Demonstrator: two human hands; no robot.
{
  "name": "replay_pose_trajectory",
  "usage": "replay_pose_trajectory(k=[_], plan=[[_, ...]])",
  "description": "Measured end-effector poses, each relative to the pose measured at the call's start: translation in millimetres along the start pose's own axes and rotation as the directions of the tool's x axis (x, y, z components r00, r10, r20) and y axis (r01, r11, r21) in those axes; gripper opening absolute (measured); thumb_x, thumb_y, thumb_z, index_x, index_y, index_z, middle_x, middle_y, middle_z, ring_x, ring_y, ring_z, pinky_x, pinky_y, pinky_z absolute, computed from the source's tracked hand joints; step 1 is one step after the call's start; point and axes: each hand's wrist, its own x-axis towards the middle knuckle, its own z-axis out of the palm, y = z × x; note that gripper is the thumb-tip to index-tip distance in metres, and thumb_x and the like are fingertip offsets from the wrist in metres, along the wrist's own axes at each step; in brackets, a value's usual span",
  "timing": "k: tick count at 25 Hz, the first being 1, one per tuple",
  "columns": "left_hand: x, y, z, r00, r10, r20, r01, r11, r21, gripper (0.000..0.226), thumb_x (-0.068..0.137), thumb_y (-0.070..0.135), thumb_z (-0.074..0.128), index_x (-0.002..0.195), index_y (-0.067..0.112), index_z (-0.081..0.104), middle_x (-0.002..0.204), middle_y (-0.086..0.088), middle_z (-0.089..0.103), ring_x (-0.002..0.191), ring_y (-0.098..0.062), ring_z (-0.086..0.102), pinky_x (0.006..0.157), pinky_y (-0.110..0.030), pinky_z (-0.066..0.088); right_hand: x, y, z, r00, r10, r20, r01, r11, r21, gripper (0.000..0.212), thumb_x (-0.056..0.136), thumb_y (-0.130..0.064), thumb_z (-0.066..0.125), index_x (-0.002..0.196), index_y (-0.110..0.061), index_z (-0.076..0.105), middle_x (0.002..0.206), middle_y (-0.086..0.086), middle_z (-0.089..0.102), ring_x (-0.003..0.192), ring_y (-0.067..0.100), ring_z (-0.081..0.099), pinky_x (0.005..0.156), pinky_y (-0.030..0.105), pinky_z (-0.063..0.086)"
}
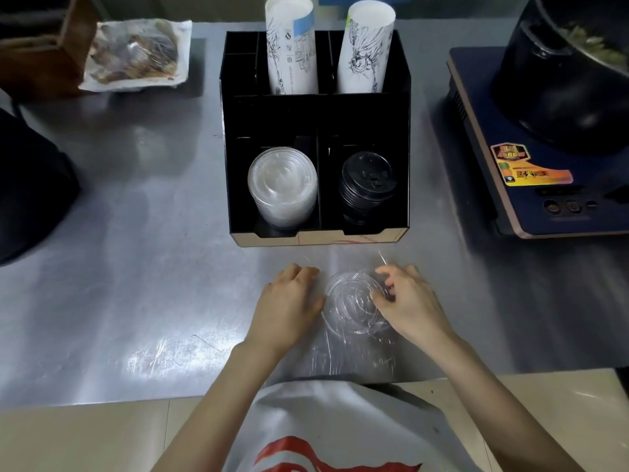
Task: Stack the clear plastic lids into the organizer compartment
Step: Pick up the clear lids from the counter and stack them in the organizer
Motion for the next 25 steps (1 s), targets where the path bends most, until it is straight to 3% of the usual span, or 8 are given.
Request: replay_pose_trajectory(k=[5,11,19,25], plan=[[-4,1,15,0.997,-0.042,0.066,0.038,0.998,0.057,0.045,0.083,0.032,0.056,0.122,0.016,0.042,0.120,-0.011,0.050,0.111,-0.031,0.049,0.095,-0.041,0.041,-2,1,7,0.999,0.023,0.024,-0.022,0.999,-0.028,0.040,0.085,-0.019,0.054,0.124,-0.015,0.046,0.120,0.013,0.046,0.113,0.030,0.051,0.094,0.039,0.044],[-6,4,24,0.996,-0.036,0.079,0.036,0.999,0.005,0.047,0.083,0.024,0.055,0.126,0.014,0.039,0.123,-0.012,0.044,0.112,-0.030,0.047,0.095,-0.040,0.042,-2,-2,12,1.000,0.002,-0.011,-0.003,0.999,-0.034,0.035,0.086,-0.009,0.051,0.120,-0.014,0.049,0.121,0.014,0.045,0.115,0.031,0.048,0.095,0.036,0.041],[-11,5,26,0.998,-0.049,0.026,0.053,0.981,-0.187,0.047,0.084,0.009,0.050,0.130,0.013,0.037,0.121,-0.016,0.046,0.101,-0.034,0.056,0.094,-0.039,0.044,-4,-5,16,0.993,-0.019,-0.119,0.026,0.998,0.056,0.024,0.085,-0.009,0.052,0.109,-0.011,0.055,0.114,0.015,0.051,0.105,0.032,0.055,0.089,0.040,0.047],[-15,3,15,0.994,-0.039,-0.101,0.009,0.959,-0.282,0.040,0.085,0.002,0.047,0.124,0.013,0.046,0.112,-0.016,0.051,0.091,-0.030,0.058,0.087,-0.029,0.044,-6,-11,13,0.984,-0.056,-0.168,0.081,0.986,0.145,0.014,0.084,-0.011,0.056,0.098,-0.013,0.058,0.096,0.006,0.052,0.085,0.026,0.060,0.086,0.038,0.048]])
